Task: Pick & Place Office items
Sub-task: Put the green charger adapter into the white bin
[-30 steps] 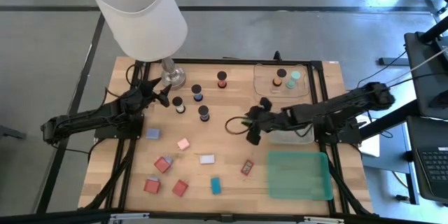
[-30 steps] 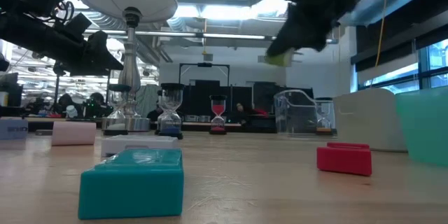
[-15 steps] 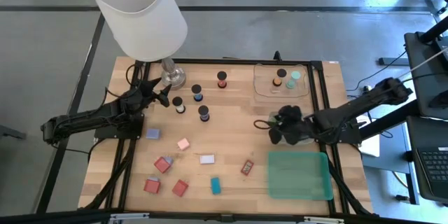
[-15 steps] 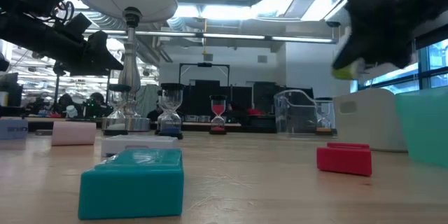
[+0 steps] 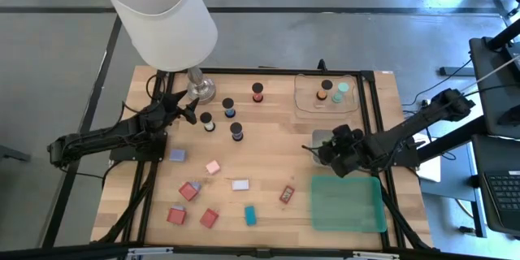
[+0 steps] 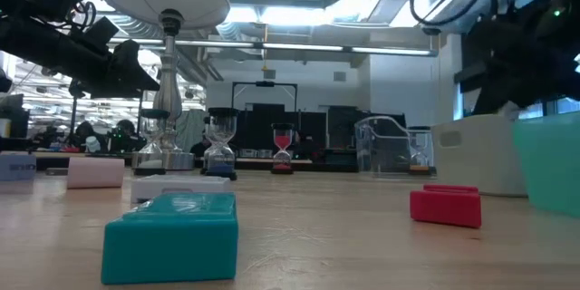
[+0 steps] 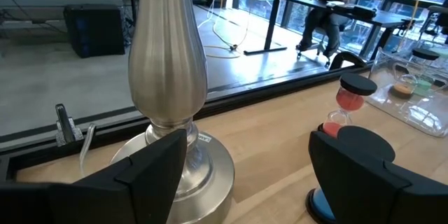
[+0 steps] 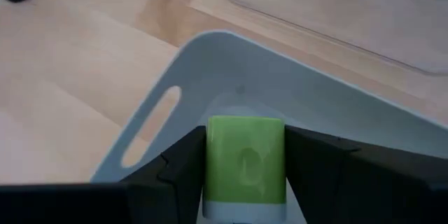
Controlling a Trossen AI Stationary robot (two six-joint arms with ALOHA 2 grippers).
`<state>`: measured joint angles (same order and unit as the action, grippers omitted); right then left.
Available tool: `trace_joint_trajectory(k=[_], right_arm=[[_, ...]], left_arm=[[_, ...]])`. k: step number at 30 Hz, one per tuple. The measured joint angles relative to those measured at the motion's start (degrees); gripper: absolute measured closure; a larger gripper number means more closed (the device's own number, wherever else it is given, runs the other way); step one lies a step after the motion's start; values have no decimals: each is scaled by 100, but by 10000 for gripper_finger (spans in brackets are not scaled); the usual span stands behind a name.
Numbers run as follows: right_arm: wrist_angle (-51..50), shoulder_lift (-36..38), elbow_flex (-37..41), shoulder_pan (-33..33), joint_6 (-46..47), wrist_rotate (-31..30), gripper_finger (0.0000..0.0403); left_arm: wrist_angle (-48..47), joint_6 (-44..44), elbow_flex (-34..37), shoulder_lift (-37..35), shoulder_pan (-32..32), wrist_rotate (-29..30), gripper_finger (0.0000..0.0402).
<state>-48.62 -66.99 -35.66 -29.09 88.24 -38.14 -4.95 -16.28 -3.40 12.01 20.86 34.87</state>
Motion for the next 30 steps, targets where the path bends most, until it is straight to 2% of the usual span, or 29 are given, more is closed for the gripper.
trace_joint_trajectory(k=[8,13,22,30], right_arm=[[329,-1007,0,-1,860,1,237],[669,-1367,0,-1,1038,2,237],[989,-1557,0,0,1188,3,237],[1011,-1557,0,1,1485,-25,220]], left_arm=[[-2,1,0,0,1,2,105],[0,0,0,0,-1,0,105],[0,0,0,0,0,1,105],[-1,1,0,0,0,2,105]])
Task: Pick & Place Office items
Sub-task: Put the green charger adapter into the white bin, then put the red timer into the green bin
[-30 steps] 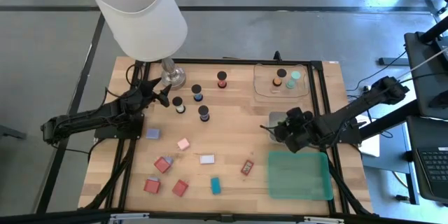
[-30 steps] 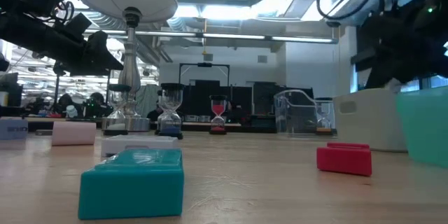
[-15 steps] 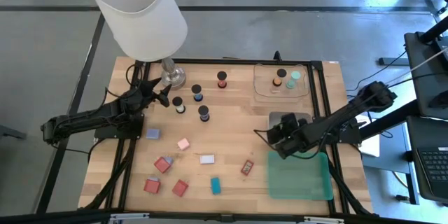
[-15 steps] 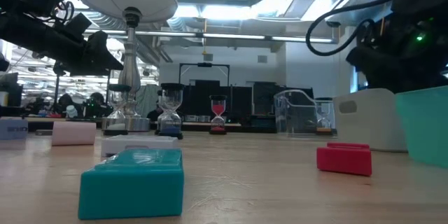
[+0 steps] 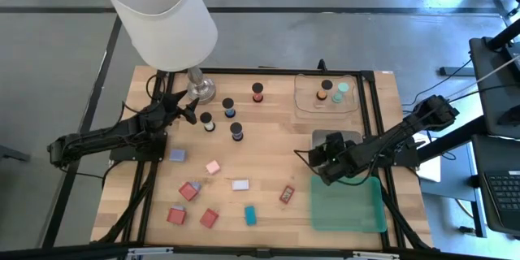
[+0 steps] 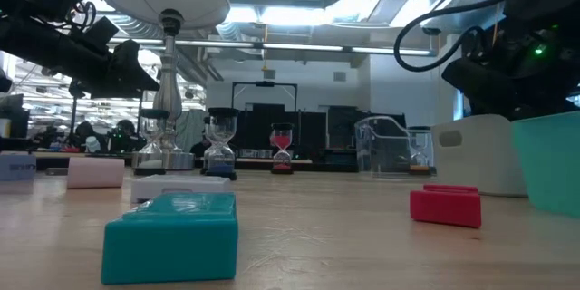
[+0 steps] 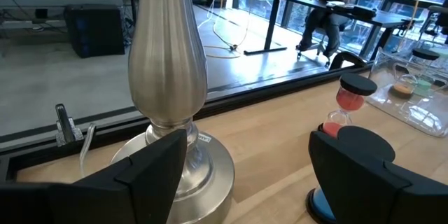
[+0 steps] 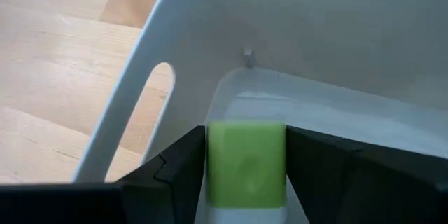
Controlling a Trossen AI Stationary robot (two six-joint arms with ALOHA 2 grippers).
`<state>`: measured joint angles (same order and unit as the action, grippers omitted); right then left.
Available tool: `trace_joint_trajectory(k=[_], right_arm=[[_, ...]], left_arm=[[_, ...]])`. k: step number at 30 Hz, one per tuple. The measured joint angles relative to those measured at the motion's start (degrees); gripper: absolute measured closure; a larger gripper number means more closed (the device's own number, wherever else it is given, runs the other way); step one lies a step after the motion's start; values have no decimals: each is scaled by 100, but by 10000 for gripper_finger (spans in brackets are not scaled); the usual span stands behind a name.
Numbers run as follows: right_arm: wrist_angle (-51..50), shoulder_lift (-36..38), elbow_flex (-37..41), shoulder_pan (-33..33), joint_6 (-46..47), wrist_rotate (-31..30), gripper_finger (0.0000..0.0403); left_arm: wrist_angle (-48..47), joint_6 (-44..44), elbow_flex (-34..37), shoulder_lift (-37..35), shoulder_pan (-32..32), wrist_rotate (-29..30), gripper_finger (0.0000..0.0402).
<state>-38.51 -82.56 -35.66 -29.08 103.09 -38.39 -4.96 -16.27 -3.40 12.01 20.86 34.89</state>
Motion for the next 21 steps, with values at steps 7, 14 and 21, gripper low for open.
trace_joint_trajectory(k=[7,14,21], right_arm=[[5,0,0,0,295,11,215],[211,0,0,0,299,24,165],[-299,0,-439,0,134,43,74]], left_arm=[[1,0,0,0,0,-1,105],[1,-1,0,0,-1,-1,105],[1,-2,0,0,0,-1,105]])
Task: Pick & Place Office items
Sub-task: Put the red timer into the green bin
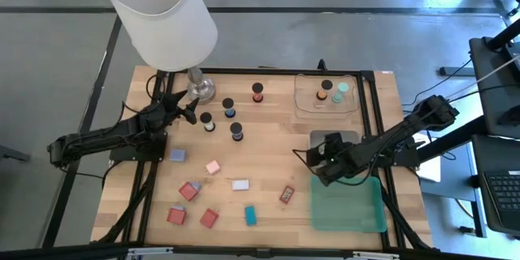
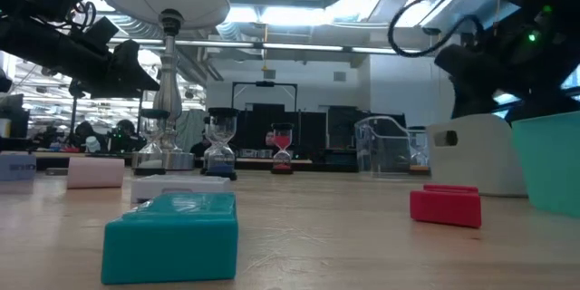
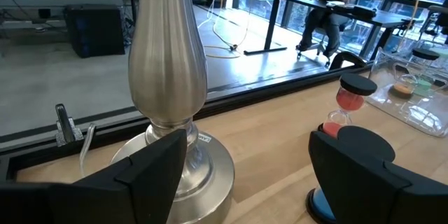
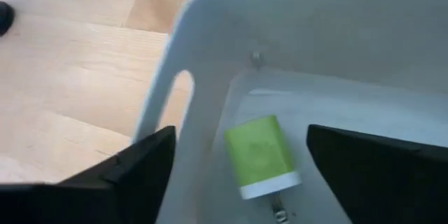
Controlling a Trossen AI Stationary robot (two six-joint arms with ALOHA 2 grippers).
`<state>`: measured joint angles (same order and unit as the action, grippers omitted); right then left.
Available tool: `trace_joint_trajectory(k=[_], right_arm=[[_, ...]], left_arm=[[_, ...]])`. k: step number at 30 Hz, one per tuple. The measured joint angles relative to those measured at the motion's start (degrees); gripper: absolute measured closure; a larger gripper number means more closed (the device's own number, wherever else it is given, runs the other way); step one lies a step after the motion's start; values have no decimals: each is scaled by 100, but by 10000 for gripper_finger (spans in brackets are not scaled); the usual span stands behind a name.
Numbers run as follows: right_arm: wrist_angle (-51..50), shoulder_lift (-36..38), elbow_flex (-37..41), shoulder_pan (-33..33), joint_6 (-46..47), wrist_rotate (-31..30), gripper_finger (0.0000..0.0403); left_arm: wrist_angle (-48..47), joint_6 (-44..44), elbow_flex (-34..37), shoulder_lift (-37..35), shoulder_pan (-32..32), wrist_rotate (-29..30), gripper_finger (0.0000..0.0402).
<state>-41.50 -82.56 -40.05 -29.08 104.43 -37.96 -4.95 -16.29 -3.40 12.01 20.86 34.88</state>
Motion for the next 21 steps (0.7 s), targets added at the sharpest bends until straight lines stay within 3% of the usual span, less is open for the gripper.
trace_joint_trajectory(k=[7,11,17,21], right_arm=[[-1961,2,-1486,15,206,-11,11],[-2850,4,-2318,180,1197,496,4],[-3089,7,-3008,752,3300,2244,4],[-2467,2,-3053,1045,3917,3625,4]], left_arm=[[0,1,0,0,0,0,105],[0,1,0,0,-2,1,105],[0,2,0,0,0,0,105],[-1,2,0,0,0,0,105]])
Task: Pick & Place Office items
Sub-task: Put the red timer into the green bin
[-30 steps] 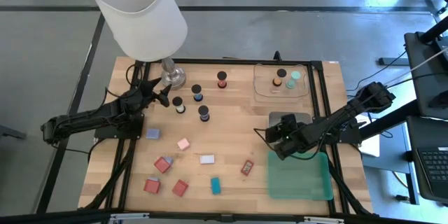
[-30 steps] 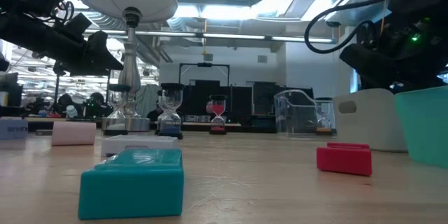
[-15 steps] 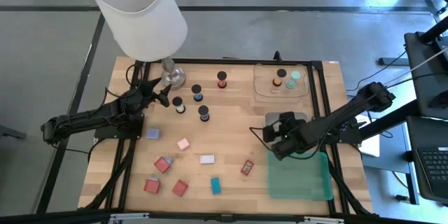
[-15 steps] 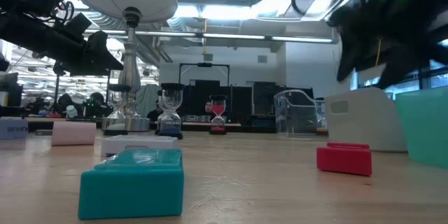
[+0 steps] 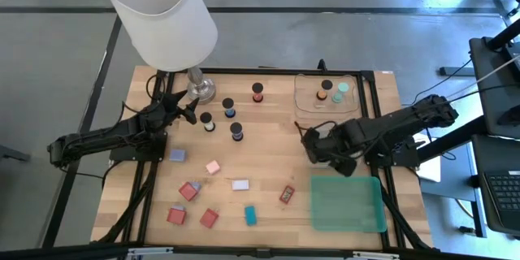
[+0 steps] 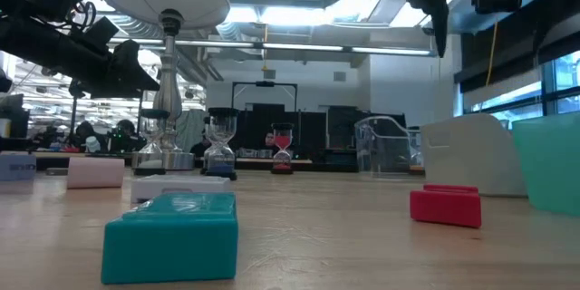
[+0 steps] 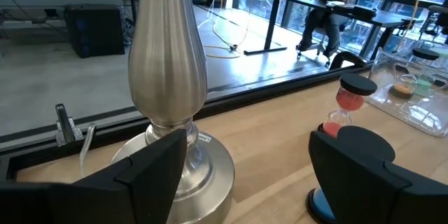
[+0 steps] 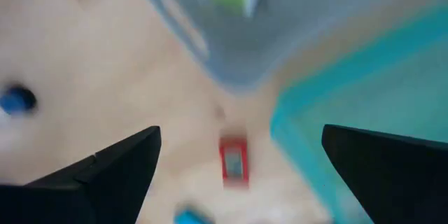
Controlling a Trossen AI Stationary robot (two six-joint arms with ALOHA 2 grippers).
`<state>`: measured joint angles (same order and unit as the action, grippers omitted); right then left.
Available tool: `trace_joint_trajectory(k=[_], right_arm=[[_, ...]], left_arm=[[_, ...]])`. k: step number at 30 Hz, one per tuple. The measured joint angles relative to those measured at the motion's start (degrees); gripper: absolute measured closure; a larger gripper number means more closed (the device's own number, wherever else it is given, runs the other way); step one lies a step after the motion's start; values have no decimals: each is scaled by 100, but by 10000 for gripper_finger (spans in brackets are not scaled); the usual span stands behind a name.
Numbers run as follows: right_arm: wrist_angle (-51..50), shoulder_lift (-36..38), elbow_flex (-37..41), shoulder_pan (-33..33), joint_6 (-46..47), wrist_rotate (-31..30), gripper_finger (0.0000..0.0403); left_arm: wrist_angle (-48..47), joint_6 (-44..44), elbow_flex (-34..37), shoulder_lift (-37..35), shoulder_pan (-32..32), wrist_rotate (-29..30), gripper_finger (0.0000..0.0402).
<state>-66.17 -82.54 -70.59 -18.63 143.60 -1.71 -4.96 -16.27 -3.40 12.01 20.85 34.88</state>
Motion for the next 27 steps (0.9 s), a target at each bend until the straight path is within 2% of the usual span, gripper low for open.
trace_joint_trajectory(k=[2,8,14,16,19,27], right_arm=[[420,-57,-7,41,-11,370,4],[1635,-813,-7,-28,-89,516,4],[2724,-1780,-4,-33,-201,1669,4],[2972,-1977,-4,-33,-223,1890,4],[3184,-2068,-2,-33,-190,1897,4],[3191,-2079,-2,-151,194,1297,4]], left_arm=[[1,0,0,0,1,1,105],[3,-2,0,0,-1,-1,105],[-1,2,0,0,0,-1,105],[0,0,0,0,0,0,105],[1,0,0,0,1,1,105],[-1,0,0,0,1,-1,105]])
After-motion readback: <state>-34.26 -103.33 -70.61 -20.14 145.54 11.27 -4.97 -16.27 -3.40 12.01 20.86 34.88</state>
